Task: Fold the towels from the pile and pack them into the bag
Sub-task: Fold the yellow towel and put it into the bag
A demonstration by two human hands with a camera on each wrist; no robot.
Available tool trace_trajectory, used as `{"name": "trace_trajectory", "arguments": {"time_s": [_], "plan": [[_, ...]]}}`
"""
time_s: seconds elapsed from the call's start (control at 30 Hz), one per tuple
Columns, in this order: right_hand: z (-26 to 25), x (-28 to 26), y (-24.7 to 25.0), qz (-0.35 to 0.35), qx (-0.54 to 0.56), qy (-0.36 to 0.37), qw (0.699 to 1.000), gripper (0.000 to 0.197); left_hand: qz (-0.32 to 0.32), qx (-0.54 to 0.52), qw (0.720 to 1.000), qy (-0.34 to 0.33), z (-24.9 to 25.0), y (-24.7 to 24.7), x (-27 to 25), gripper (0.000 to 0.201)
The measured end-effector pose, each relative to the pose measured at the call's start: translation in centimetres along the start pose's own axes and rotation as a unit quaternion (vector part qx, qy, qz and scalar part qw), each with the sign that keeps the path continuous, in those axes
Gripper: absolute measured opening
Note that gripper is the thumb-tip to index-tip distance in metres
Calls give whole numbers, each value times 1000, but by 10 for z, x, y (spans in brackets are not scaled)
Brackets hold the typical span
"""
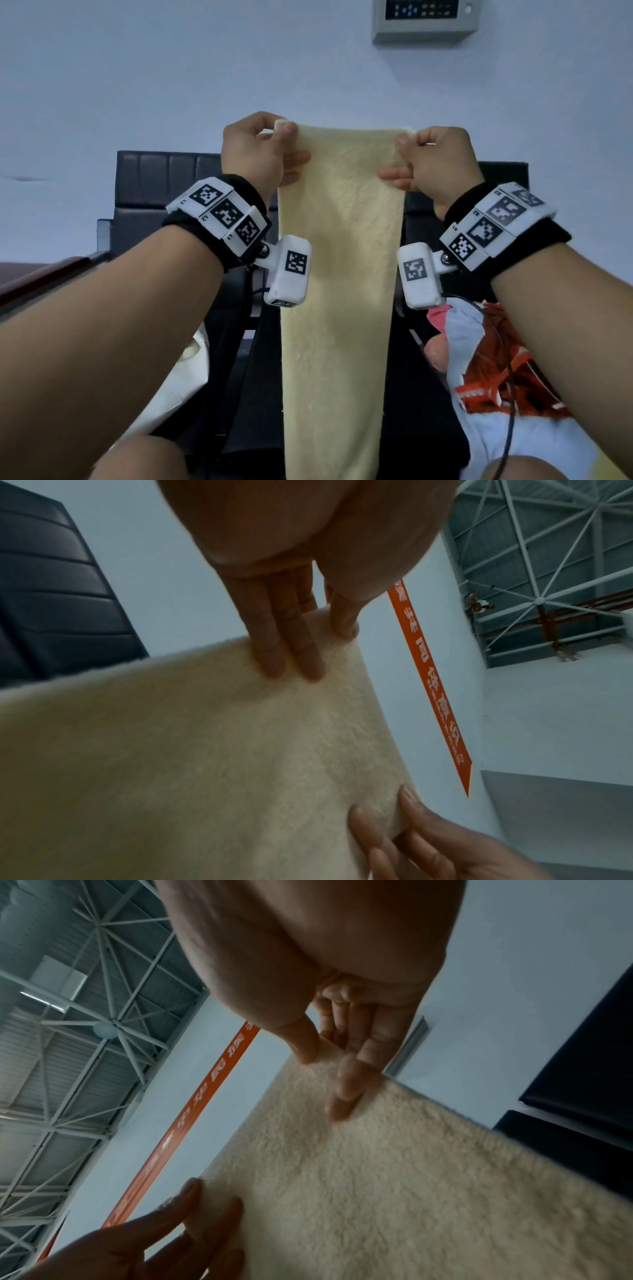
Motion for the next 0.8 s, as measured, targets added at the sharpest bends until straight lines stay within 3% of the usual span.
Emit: {"name": "trace_trajectory", "arguments": {"time_s": [0.17,0.27,0.43,0.8], "plan": [[50,34,-29,-36,-7,-61,997,16,-13,35,999,29,-56,-3,20,13],[82,56,-47,-52,-15,-93,994,29,-19,56,998,39,-95,-5,36,15],[140,98,-69,-61,-17,-124,990,21,-24,59,996,56,-167,-12,60,15],[271,179,-112,-55,-27,-128,990,23,-14,39,997,68,-317,-27,98,19]]}}
Point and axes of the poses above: each hand's wrist, its own x-axis towards the middle knuckle, its own y-axis out of the back of the hand, z = x × y, the point moved 4 cm from there along x, towards the middle knuckle, and after that the axes turned 8 degrees about -y, right-handed, at the moved point
